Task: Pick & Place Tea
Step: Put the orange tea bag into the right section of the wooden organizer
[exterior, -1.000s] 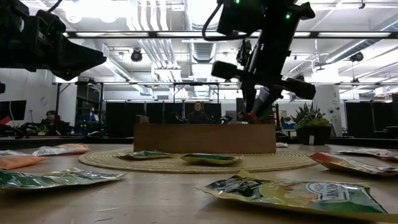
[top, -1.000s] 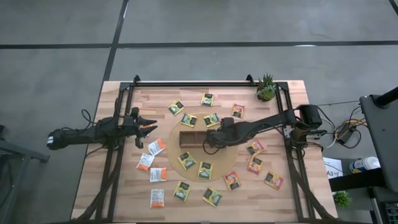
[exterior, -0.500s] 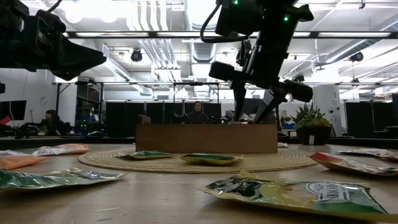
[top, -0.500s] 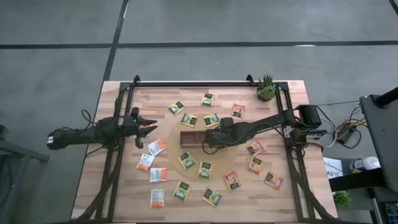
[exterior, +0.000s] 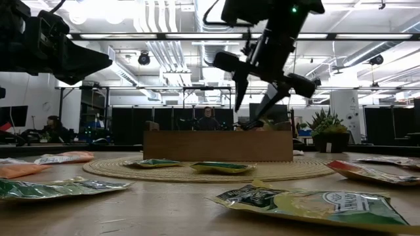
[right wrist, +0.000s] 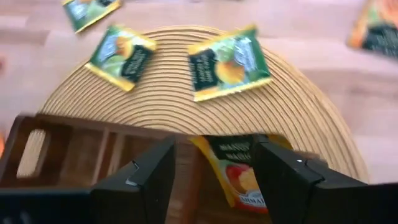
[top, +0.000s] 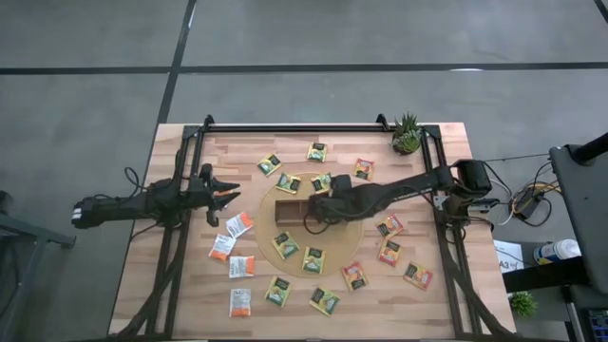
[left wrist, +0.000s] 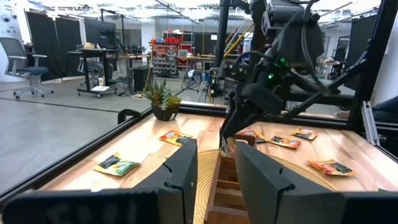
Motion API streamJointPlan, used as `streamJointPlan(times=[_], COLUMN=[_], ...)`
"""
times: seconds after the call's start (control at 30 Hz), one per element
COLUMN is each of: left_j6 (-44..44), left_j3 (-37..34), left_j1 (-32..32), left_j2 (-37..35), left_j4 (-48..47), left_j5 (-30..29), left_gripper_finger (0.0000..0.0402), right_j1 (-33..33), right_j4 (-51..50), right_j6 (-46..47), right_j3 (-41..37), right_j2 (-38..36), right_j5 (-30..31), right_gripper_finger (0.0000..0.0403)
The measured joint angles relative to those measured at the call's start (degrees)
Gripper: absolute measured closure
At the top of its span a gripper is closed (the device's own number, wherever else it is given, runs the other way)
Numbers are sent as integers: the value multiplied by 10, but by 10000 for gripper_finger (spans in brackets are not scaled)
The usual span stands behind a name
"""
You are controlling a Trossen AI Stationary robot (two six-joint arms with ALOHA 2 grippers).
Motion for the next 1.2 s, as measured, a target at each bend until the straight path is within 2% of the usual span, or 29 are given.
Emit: streamJointPlan(times=[0.17, 0.33, 0.57, 0.73, 1.03, 1.2], left_j6=[0, 0, 0, 0, 0, 0], left_j3=[0, 0, 0, 0, 0, 0], left_j1=[0, 0, 0, 0, 0, 0], left_j2=[0, 0, 0, 0, 0, 0], left_j4=[0, 0, 0, 0, 0, 0], left_j5=[0, 0, 0, 0, 0, 0], left_gripper_finger=[298, 298, 298, 298, 298, 298], right_j1=[-18, -51, -101, -151, -232, -249], right_j4=[0, -26, -116, -140, -146, -159], right_j6=[-227, -391, -611, -700, -798, -843], right_j3=[40, 64, 90, 93, 93, 93], right_j2=[0, 0, 0, 0, 0, 3], right_j5=[-27, -101, -192, -293, -442, -464], right_gripper_finger=[200, 200, 200, 200, 200, 200])
